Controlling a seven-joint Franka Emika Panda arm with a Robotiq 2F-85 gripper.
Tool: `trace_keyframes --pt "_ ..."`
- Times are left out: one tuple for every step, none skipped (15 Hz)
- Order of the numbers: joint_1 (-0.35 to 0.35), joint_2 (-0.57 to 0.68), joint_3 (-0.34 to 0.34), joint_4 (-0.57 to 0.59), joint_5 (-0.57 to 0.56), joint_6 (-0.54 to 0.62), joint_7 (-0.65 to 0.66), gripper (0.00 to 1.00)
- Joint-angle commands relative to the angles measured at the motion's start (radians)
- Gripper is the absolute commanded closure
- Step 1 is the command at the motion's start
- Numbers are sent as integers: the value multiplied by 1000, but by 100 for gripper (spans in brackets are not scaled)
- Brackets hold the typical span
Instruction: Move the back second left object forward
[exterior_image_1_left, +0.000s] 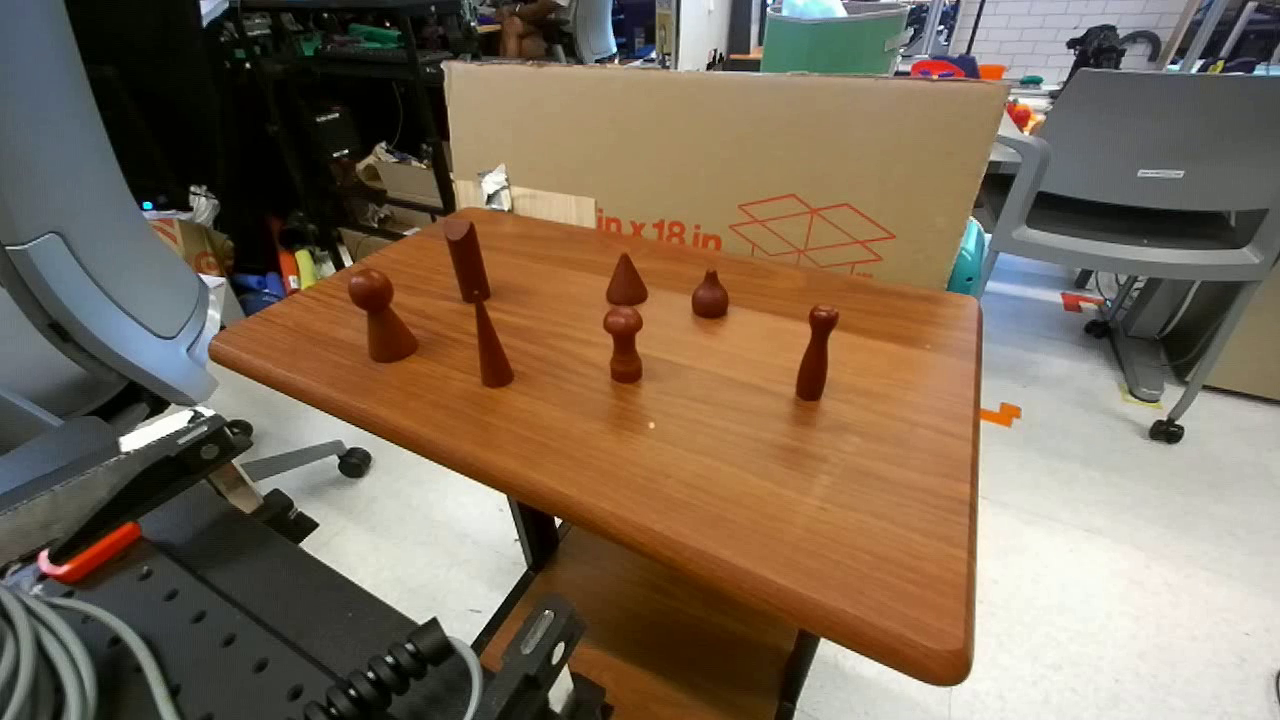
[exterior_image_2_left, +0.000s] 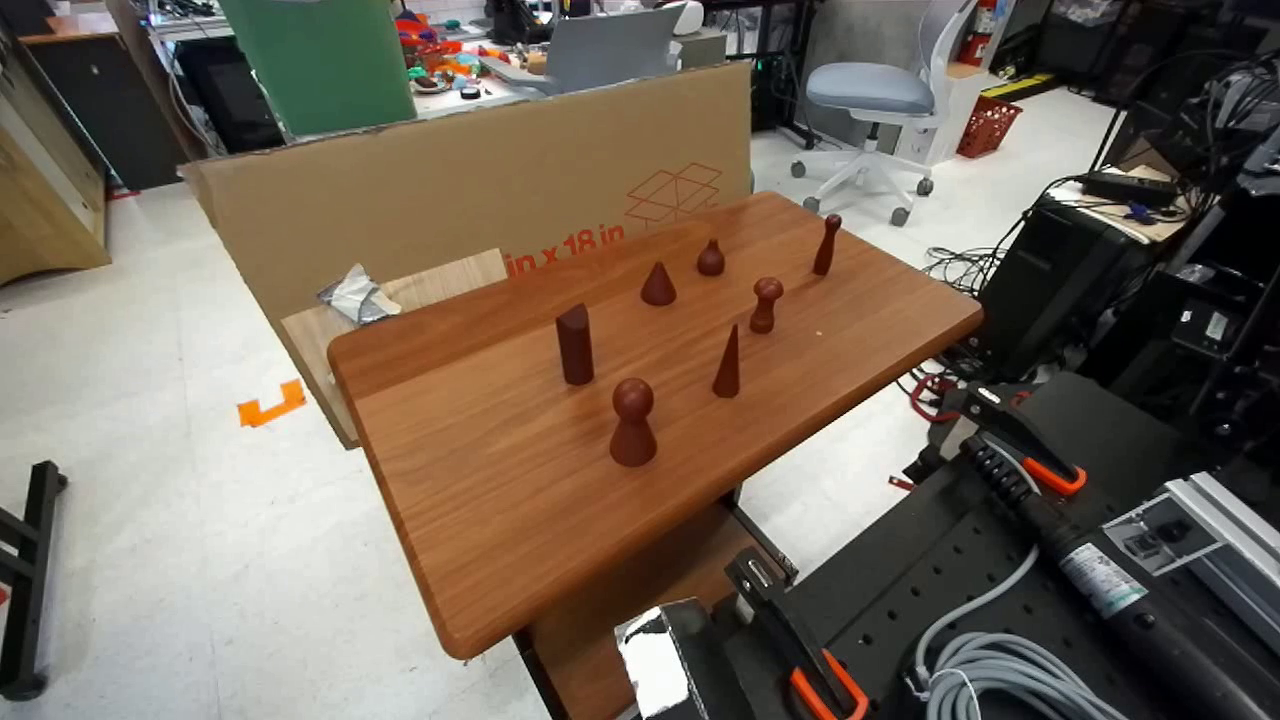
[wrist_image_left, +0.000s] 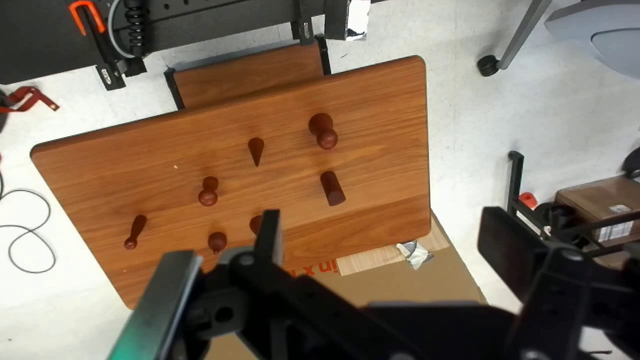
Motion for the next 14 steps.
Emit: trace_keyframes --pt "-3 0 2 2 2 -2 -2 0" --pt "-3 0 2 2 2 -2 -2 0" --pt "-3 0 2 2 2 -2 -2 0" --pt "-3 0 2 2 2 -2 -2 0" --pt "-3 0 2 2 2 -2 -2 0" --pt "-3 0 2 2 2 -2 -2 0" --pt "-1 26 -5 21 4 -15 -14 0" --pt "-1 55 -11 43 0 -32 -29 0" --pt "-3 75 -16 55 -2 -37 -38 0" --pt "-11 101 -18 70 -13 -36 -45 0" --pt "-25 137 -17 92 -38 -45 -46 0" --pt "-39 168 -14 110 -66 -43 -45 0" --pt "-55 220 -15 143 -98 -55 -45 0" --pt "-67 267 -17 174 -130 -67 -45 0"
